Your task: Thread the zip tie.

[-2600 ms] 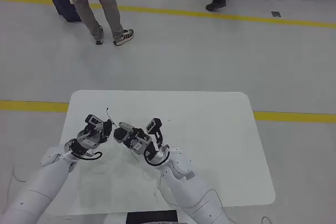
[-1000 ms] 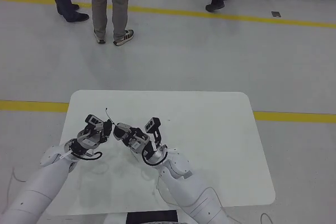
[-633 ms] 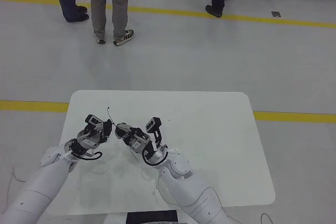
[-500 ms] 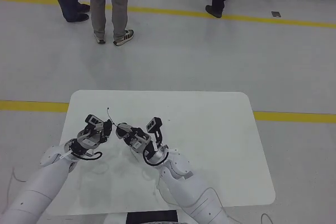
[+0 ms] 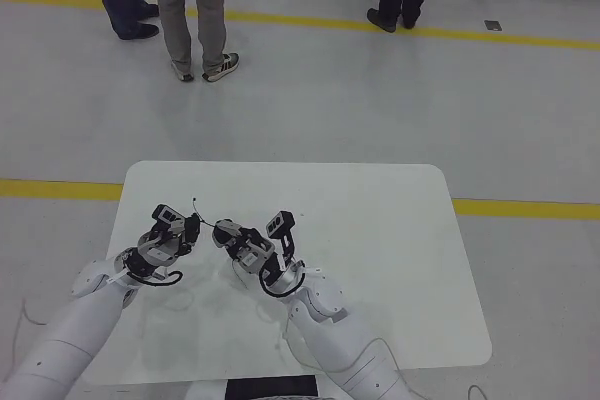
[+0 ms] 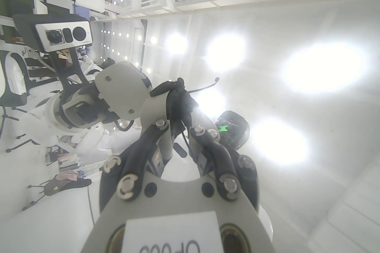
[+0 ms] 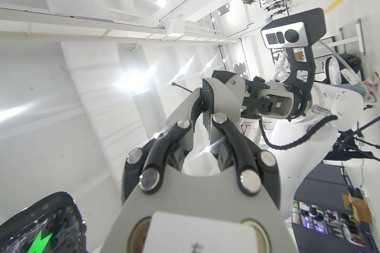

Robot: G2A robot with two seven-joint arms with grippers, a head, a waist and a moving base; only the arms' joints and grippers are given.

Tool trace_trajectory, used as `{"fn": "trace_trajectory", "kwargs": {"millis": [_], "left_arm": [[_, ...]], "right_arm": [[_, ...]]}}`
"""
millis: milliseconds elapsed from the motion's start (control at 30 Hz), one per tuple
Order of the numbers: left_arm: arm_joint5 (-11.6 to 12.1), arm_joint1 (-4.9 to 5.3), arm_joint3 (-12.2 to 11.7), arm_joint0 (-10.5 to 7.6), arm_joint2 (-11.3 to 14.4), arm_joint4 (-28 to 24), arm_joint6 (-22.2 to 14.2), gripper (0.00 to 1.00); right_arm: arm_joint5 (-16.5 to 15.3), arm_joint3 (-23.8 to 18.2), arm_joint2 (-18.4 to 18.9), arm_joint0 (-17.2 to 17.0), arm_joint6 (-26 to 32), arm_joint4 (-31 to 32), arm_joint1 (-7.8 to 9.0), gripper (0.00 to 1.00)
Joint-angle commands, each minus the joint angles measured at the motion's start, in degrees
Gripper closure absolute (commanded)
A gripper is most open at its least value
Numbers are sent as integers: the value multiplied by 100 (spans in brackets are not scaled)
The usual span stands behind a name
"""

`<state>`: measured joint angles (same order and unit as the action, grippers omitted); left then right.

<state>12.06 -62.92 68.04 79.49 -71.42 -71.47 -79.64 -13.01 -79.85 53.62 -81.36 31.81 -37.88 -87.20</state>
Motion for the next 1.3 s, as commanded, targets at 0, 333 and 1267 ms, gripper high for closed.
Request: {"fn": "trace_trajectory", "kwargs": {"millis": [0,333,1267], "left_arm": [[0,0,0,0,0,0,0,100],[0,0,0,0,0,0,0,100],[0,0,0,0,0,0,0,100]], "right_arm": [[-2,-1,0,-2,-1,-5,4,100],[-18,-19,23,-19,-27,-11,27,100],[-62,-57,129,-117,-85,-42,104,100]]}}
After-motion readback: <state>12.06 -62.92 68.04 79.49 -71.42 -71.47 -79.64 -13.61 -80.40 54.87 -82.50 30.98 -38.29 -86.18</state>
